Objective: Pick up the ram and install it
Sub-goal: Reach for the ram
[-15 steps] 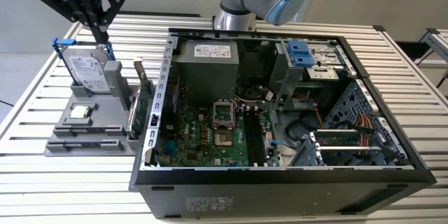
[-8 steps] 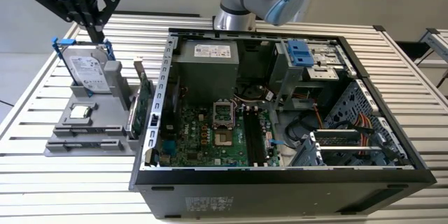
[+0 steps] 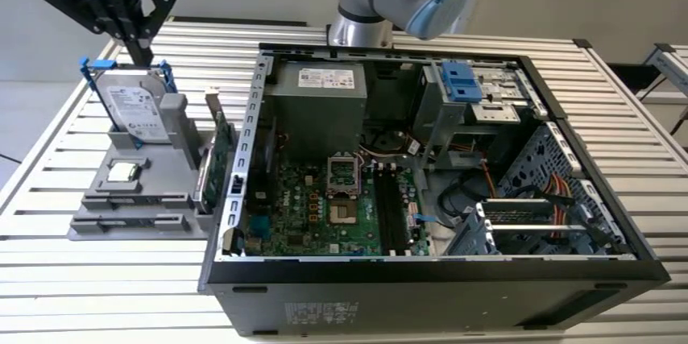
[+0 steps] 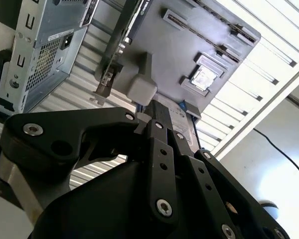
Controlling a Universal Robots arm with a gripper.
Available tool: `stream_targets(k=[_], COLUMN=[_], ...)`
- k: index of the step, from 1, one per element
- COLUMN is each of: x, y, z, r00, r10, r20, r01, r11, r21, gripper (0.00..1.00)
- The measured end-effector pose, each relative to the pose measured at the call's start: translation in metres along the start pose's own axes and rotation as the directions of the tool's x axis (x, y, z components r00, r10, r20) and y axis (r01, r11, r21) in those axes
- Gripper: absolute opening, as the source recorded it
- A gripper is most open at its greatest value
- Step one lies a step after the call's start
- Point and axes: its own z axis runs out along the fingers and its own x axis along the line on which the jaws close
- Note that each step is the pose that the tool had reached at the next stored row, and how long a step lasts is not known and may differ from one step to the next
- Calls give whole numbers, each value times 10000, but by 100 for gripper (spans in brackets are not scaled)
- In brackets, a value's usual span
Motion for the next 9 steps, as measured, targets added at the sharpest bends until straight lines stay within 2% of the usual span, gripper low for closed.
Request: stream_targets(k=[9], x=[80], y=[4], z=[-1], r00=[9999], r10=[-164], r20=[-15], r01=[164], r11=[9999], r21=[-3], gripper=[0])
